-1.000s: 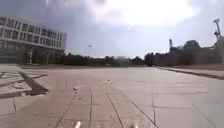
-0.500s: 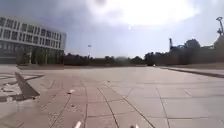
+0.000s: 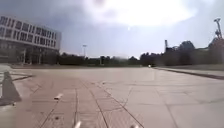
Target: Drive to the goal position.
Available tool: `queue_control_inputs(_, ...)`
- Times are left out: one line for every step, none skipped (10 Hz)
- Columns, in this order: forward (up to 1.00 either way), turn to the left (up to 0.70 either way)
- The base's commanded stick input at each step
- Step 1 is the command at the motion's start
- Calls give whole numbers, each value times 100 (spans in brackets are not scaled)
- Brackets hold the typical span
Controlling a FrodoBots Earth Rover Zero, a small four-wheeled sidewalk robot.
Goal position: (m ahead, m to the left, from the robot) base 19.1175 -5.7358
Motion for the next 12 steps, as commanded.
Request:
queue_control_inputs(70,-36)
queue_control_inputs(70,-31)
queue_control_inputs(70,-14)
queue_control_inputs(70,-1)
queue_control_inputs(70,-1)
queue_control_inputs(70,-1)
queue_control_inputs(70,-1)
queue_control_inputs(70,-1)
queue_control_inputs(70,-1)
queue_control_inputs(70,-1)
queue_control_inputs(70,-1)
queue_control_inputs(70,-1)
